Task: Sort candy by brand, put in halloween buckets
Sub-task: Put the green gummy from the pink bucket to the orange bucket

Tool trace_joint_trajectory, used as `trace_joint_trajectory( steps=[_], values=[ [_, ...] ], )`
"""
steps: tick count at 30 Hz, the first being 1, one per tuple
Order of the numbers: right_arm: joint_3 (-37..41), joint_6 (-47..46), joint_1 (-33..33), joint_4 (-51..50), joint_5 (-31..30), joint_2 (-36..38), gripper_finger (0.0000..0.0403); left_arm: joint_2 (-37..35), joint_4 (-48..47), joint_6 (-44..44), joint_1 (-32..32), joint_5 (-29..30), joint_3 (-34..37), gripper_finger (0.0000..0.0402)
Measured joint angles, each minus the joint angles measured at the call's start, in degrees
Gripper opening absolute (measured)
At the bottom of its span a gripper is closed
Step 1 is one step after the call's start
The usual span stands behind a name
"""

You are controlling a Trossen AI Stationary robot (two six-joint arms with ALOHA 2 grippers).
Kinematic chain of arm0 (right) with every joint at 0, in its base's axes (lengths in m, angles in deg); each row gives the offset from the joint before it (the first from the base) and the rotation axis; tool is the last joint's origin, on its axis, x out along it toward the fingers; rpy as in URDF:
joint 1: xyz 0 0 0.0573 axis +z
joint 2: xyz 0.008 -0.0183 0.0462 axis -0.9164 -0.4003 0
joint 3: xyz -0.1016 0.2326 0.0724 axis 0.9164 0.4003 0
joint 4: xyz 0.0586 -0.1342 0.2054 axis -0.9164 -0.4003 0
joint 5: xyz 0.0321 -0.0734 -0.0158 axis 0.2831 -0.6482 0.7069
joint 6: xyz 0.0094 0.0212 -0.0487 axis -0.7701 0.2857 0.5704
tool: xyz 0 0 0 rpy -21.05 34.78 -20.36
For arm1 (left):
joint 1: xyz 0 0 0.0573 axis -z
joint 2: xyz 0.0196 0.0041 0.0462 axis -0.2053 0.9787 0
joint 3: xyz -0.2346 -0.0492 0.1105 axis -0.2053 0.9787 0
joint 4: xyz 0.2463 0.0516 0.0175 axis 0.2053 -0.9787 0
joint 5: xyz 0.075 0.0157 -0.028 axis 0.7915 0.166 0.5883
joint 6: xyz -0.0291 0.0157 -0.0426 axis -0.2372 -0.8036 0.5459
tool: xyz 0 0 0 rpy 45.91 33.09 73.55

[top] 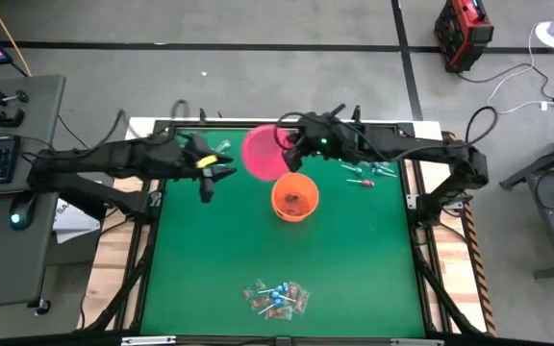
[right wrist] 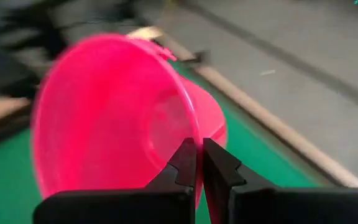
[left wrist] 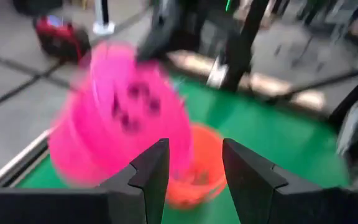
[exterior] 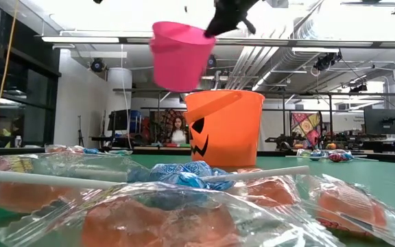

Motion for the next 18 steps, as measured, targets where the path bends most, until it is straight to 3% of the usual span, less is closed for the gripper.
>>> trace_joint_trajectory(
  steps=[3, 6, 11, 18],
  values=[
    [-0.1, -3.9, -0.8, 2.2, 10.7, -2.4, 0.0000, -3.3, 2.4, 0.2, 2.7, 4.6, 0.0, 0.0140],
    [0.0, -6.8, -0.6, 2.8, 16.0, -5.9, 0.0000, -6.0, 2.7, 0.2, 4.6, 9.4, 0.0, 0.0140],
    [0.0, -10.6, 1.9, 8.1, 21.6, -10.0, 0.0000, -8.3, 2.5, 0.2, 5.6, 13.2, 0.0, 0.0140],
    [0.0, -14.8, 4.4, 10.7, 21.6, -15.0, 0.0000, -7.9, 1.9, -0.3, 5.6, 13.5, 0.0, 0.0140]
  ],
)
